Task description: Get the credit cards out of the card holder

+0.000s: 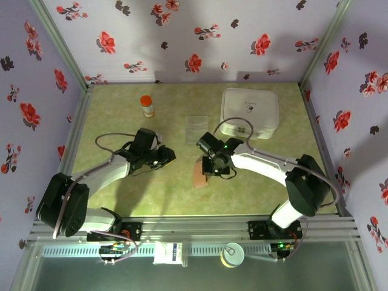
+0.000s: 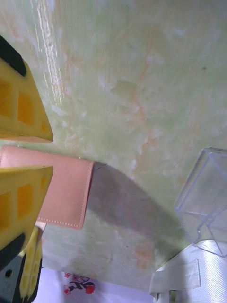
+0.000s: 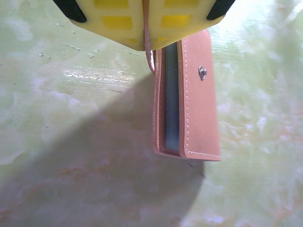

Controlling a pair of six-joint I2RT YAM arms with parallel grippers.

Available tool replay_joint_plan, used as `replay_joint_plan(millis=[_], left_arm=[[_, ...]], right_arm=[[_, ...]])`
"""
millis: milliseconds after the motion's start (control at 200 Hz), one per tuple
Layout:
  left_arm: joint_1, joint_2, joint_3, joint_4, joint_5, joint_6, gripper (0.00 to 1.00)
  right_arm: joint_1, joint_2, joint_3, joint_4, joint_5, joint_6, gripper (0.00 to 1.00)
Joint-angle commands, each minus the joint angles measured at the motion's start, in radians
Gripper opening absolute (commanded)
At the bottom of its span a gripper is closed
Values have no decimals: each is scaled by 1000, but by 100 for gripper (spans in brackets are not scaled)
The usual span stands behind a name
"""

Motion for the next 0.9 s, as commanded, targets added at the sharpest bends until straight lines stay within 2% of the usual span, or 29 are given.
replay_joint_plan(millis=[0,210,525,745,895], left_arm=[[16,-20,31,-82,17,81,20],[25,-21,22,-75,35,90,20],[31,-37,-8,-41,39,81,20],[19,16,-10,-14,63,76,17],[-17,78,-13,32,57,60,9]], right_arm=[[-3,-14,57,-67,34,-26,2],[11,37,144,-101,22,-54,2],[94,143,308,-142,1,-124,3],[80,120,262,-153,36,-105,3],[46,96,203,-165,67,-107,3]])
